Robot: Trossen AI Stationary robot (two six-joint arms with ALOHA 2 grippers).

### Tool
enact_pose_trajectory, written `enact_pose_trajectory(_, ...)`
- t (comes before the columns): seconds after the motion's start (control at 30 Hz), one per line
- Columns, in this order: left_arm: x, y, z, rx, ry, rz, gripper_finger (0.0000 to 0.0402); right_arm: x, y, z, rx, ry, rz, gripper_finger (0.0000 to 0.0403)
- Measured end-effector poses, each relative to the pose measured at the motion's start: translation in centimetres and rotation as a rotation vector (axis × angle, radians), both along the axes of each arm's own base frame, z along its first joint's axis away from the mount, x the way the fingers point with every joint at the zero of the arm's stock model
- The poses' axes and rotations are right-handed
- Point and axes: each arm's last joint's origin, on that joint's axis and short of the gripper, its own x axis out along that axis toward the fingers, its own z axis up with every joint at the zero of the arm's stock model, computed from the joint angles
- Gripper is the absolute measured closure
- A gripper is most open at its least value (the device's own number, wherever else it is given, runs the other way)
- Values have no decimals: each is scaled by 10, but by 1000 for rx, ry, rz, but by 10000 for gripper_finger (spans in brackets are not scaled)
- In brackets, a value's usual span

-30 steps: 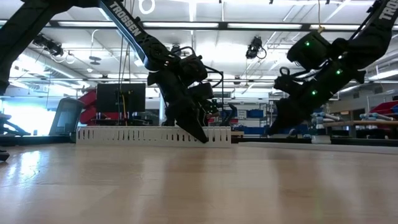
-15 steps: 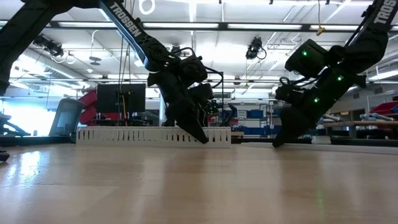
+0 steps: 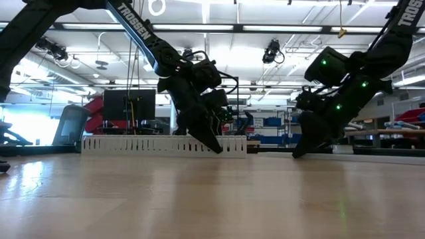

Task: Ziptie cables
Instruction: Close the white cable duct lid

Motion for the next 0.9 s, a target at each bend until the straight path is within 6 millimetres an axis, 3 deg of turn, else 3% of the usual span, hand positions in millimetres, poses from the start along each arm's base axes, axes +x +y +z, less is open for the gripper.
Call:
enact_pose_trajectory(0.3, 0, 1, 0, -8, -4, -6, 148, 2, 0, 2, -15, -19, 62, 184)
enact_pose_trajectory(0.57, -1, 1, -1, 7, 0, -39, 148, 6, 0, 5, -40, -53, 127, 167)
enact_pose_trajectory(0.9, -3, 3, -1, 5, 4, -53, 148, 12, 0, 10, -60, -130, 179, 180)
